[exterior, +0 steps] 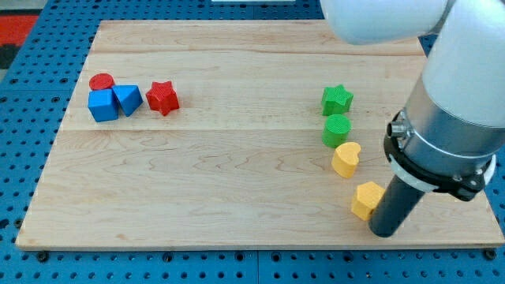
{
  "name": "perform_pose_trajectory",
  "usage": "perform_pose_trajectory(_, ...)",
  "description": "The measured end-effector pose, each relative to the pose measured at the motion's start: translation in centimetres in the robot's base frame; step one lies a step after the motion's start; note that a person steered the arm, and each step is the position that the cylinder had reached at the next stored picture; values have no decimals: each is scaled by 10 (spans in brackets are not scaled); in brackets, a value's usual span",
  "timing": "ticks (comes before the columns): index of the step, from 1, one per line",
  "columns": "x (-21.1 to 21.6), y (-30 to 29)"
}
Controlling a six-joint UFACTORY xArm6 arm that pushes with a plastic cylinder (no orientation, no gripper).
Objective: Push the yellow hexagon into the yellow heart
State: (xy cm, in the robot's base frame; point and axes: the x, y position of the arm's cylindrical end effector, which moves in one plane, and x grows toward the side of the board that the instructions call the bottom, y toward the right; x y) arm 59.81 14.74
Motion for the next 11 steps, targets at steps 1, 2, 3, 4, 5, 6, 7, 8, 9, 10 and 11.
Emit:
perform_pose_trajectory(1, -35, 0)
perform_pose_trajectory(2, -35, 5)
perform_pose_trajectory(3, -69, 16)
perform_pose_trajectory(4, -84, 55)
perform_pose_trajectory(5, -93, 69)
perform_pose_trajectory(6, -82, 74)
perform_pose_trajectory(7, -52, 74)
perform_pose_trajectory(8, -39, 76)
perform_pose_trajectory(9, -80, 103)
perform_pose_trajectory(10, -115, 66)
perform_pose_trajectory(11, -93, 38)
